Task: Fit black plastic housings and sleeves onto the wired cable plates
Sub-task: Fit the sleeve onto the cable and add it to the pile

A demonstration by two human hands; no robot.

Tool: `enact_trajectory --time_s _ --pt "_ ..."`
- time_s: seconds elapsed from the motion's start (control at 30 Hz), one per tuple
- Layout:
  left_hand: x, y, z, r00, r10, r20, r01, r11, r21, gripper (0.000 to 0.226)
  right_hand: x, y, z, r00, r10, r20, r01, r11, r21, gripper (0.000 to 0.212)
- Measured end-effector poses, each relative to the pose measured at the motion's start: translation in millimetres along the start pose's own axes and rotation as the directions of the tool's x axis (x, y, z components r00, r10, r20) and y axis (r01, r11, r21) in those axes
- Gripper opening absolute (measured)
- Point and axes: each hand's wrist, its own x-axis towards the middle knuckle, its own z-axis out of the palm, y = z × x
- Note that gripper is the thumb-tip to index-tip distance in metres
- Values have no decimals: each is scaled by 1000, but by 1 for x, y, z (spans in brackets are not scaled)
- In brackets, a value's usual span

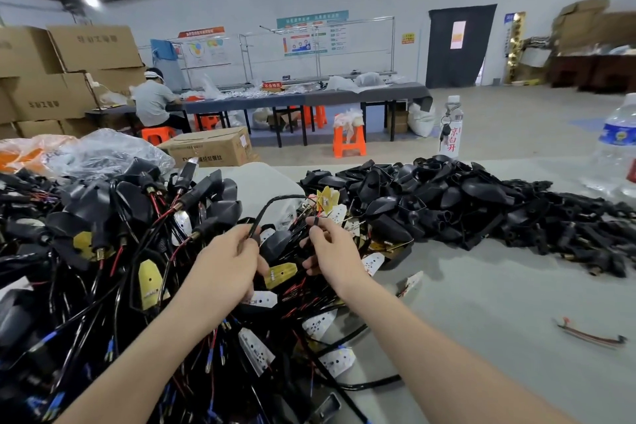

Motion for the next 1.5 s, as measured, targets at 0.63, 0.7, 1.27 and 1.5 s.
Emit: enact_trajectory --time_s 0.63,0.7,1.27,1.5 --pt "39 34 0 979 195 58 -203 961 186 17 -13 -6 -8 924 -370 95 361 763 -537 29" --pt "39 36 0 978 196 67 -205 960 190 24 -14 -5 -7 916 -388 106 380 746 -546 29" --pt "23 32 6 991 108 81 -101 991 -87 22 -17 -25 1 990 -82 118 54 973 225 26" --pt "22 29 8 990 141 -10 -141 988 -64 22 -22 -25 -1 987 -91 136 63 978 199 26"
